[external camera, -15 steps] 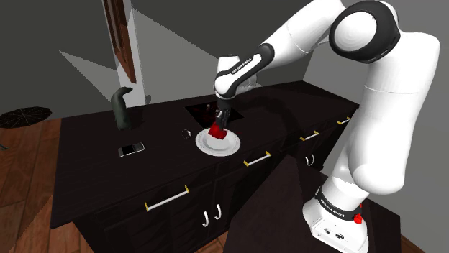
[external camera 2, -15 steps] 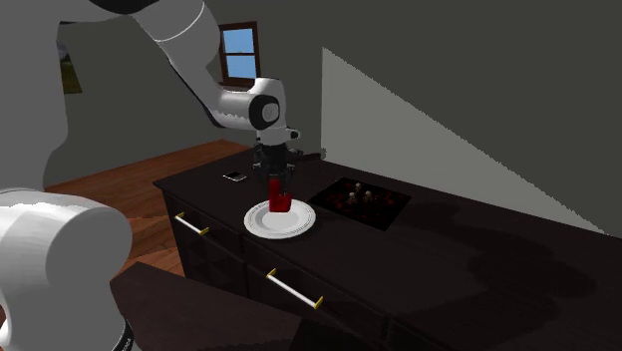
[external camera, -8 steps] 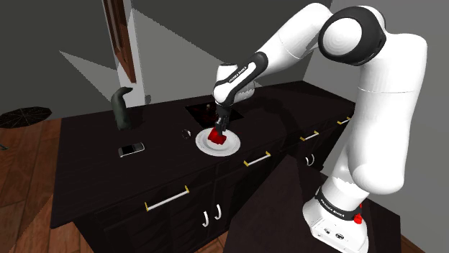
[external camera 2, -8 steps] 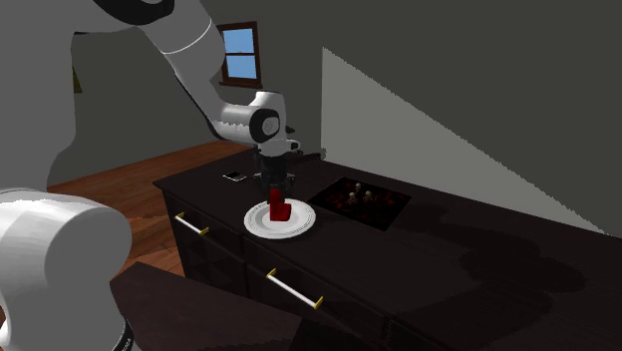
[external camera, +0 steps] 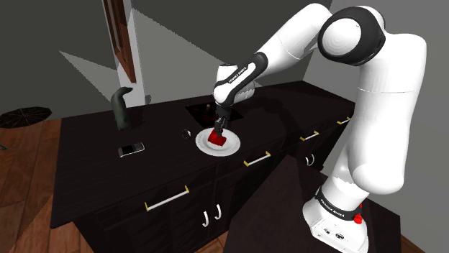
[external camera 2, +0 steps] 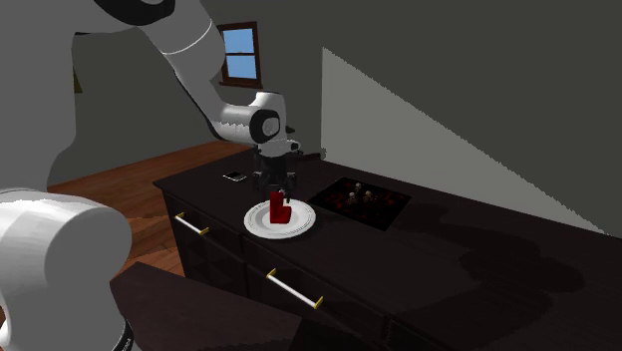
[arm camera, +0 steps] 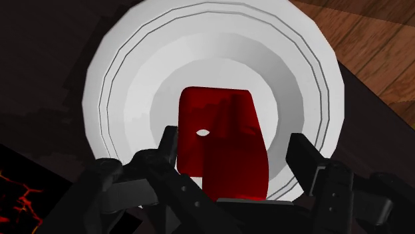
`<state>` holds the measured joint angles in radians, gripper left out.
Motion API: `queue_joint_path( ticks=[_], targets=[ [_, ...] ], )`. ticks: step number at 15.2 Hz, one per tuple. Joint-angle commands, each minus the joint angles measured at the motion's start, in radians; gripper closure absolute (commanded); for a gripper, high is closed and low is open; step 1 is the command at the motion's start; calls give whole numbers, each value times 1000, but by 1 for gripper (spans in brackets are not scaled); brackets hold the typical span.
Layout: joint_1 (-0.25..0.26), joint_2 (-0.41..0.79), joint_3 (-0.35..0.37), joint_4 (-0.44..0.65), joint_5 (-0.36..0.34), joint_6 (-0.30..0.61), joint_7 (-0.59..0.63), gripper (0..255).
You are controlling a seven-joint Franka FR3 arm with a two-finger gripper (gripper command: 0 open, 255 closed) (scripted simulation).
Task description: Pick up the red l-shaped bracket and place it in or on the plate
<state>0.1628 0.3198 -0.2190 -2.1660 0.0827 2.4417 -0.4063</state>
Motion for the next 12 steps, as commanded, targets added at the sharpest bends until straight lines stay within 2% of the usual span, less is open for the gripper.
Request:
queue_joint_path(
  ticks=[1,4,8,12],
  targets=[
    [0,0,0,0,0,0,0,0],
    [0,0,0,0,0,0,0,0],
    [11,-89,-13,25,-31,-112,21,0],
    [11,-89,-13,25,-31,-112,22,0]
  ],
)
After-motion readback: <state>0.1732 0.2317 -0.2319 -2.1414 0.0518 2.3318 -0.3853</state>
